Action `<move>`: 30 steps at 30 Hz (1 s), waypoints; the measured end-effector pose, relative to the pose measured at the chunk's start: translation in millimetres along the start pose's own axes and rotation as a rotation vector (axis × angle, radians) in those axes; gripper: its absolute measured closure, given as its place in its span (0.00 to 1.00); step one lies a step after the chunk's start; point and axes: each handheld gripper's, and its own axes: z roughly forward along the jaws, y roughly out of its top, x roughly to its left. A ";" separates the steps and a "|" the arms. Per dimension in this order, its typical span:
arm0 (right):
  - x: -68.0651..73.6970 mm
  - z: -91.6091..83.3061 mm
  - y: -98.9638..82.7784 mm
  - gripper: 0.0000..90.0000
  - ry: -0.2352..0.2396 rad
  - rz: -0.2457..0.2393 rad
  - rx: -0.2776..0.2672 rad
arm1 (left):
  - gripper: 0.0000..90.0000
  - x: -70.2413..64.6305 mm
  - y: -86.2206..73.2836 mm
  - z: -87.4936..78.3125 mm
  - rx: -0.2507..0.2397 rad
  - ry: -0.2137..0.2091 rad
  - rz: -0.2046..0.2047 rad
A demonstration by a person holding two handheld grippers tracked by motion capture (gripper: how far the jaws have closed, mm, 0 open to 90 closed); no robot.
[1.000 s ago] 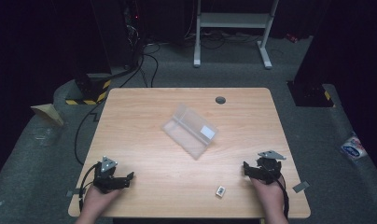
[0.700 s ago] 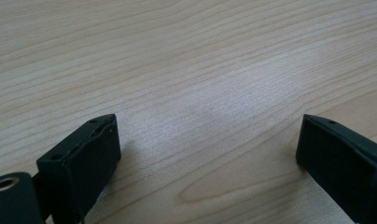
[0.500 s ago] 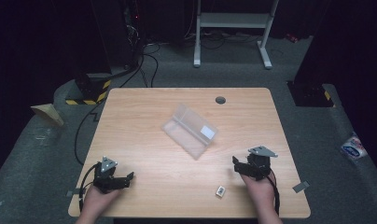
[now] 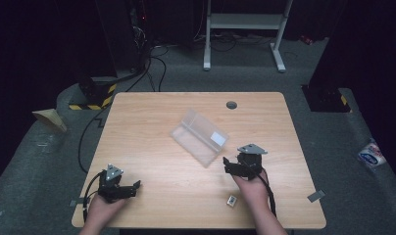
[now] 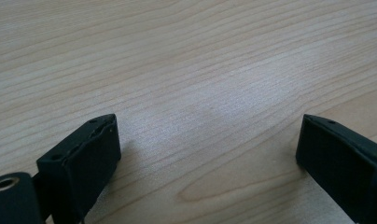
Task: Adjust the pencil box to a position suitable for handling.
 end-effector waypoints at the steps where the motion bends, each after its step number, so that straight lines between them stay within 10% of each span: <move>1: 6.0 5.1 4.3 0.17 0.005 -0.001 0.006 | 0.07 0.0 0.0 0.0 0.000 0.000 0.000; 14: 25.5 57.2 28.7 0.18 -0.016 0.010 0.080 | 0.07 0.3 0.0 0.0 0.001 -0.003 0.003; 30: 21.8 71.9 21.1 0.23 -0.033 0.012 0.139 | 0.07 0.3 -0.1 -0.1 0.001 -0.003 0.003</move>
